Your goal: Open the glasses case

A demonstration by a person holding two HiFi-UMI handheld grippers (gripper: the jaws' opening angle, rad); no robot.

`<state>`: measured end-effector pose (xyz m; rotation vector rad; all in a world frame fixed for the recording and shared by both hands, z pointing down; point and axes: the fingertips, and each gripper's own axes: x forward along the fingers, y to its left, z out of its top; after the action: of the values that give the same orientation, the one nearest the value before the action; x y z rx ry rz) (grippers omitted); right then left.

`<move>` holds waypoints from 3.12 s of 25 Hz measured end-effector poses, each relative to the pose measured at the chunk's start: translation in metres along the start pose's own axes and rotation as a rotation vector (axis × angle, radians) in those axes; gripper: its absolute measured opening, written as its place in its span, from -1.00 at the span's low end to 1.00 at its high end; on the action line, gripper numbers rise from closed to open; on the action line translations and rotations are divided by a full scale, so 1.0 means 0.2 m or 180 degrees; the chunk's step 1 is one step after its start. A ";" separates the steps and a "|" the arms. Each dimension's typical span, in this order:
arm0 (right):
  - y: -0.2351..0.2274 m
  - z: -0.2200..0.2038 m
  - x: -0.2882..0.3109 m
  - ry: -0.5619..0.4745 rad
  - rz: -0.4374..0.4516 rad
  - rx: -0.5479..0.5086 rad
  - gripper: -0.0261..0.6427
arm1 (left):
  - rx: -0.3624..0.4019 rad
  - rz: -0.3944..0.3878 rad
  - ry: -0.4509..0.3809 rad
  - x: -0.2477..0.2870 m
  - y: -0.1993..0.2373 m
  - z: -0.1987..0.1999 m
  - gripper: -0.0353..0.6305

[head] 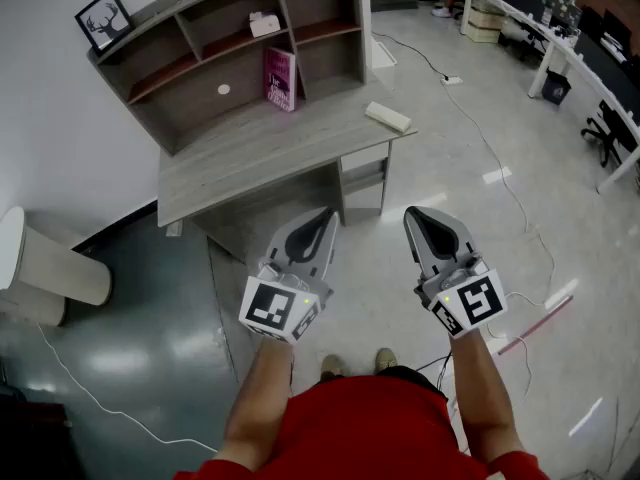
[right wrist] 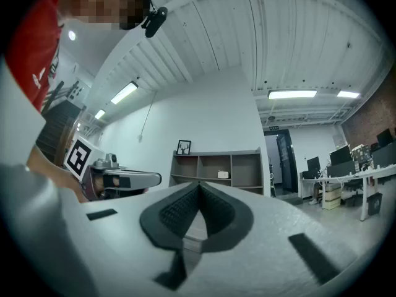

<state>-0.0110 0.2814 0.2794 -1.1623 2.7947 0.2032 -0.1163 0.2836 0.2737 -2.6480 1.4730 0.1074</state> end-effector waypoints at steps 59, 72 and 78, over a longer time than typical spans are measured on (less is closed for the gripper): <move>-1.35 -0.81 1.32 0.0669 -0.0432 -0.0185 -0.91 | -0.0115 -0.0467 0.0240 1.74 1.09 -0.88 -0.87; -1.70 -1.09 1.43 0.0886 -0.0162 -0.0160 -0.91 | -0.0226 -0.0252 0.0678 2.10 1.15 -1.21 -0.87; -1.82 -1.24 1.47 0.1083 0.0067 -0.0121 -0.91 | -0.0185 -0.0141 0.1115 2.21 1.17 -1.45 -0.86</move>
<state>0.0299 -0.2187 0.4489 -1.2848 3.1074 0.0646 -0.0793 -0.2493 0.4956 -2.8545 1.5198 -0.3400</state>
